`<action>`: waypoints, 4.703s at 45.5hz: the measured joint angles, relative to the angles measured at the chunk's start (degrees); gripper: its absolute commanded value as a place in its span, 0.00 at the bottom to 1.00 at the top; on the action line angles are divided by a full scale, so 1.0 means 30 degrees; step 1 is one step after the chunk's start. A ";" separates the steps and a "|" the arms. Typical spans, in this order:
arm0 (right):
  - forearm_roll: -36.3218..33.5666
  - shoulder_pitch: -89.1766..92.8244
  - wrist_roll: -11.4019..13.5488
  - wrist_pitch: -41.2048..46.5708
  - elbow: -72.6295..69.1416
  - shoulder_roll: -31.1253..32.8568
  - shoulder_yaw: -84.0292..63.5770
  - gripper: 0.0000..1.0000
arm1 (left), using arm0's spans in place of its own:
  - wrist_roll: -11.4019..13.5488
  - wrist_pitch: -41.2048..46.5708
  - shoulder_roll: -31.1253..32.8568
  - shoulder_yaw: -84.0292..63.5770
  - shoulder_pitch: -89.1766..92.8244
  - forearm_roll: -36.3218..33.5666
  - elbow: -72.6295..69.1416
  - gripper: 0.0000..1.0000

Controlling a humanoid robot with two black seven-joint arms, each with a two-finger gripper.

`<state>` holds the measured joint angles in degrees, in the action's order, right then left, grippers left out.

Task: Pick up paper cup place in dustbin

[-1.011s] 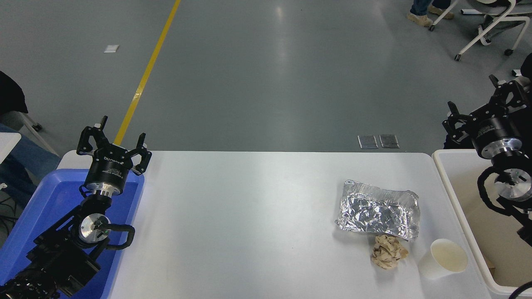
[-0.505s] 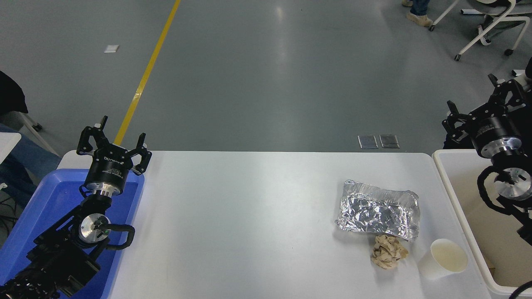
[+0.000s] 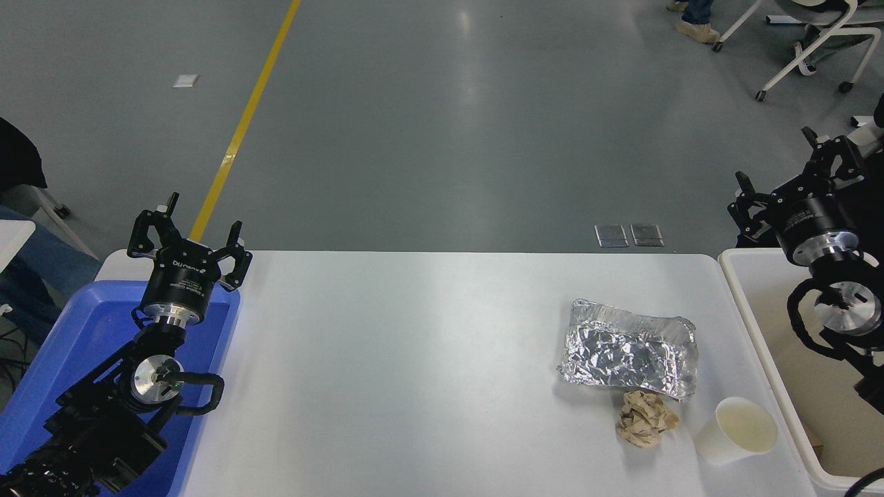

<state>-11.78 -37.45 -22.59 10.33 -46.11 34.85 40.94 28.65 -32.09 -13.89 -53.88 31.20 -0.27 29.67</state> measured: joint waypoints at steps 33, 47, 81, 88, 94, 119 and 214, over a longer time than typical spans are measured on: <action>0.0058 -0.4616 0.0648 -0.0014 -0.0066 0.3047 -0.6756 1.00 | 0.0001 -0.0002 0.0001 0.0001 0.0001 -0.0003 0.0012 0.98; 0.0119 -1.5114 0.3444 0.1276 -0.0070 0.3131 -2.3037 1.00 | 0.0000 -0.0014 0.0001 0.0000 0.0002 -0.0001 0.0011 0.98; 0.1748 -2.8361 0.4371 0.4997 -0.9787 -0.2096 -4.3925 1.00 | 0.0001 -0.0024 0.0001 0.0025 -0.0001 0.0003 0.0009 0.98; 0.3686 -2.9630 0.4382 0.6021 -1.1603 -0.1520 -4.4525 1.00 | 0.0001 -0.0004 0.0001 0.0008 0.0000 0.0005 0.0007 0.98; 0.5824 -3.0398 0.4394 0.7023 -1.2586 -0.0511 -4.4697 1.00 | 0.0000 0.0005 0.0000 0.0002 0.0001 0.0004 0.0003 0.98; 1.1862 -3.0066 0.4453 0.8101 -1.3666 0.3002 -4.3638 1.00 | 0.0000 0.0004 0.0000 0.0001 -0.0001 -0.0001 -0.0003 0.98; 1.2344 -1.1302 0.4418 0.2039 -0.5206 0.1530 -3.2704 0.00 | 0.0001 -0.0008 0.0000 0.0002 0.0000 0.0000 0.0007 0.98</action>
<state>25.26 -71.36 -9.33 16.45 -61.73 39.44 -57.17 28.66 -32.11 -13.89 -53.87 31.20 -0.27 29.69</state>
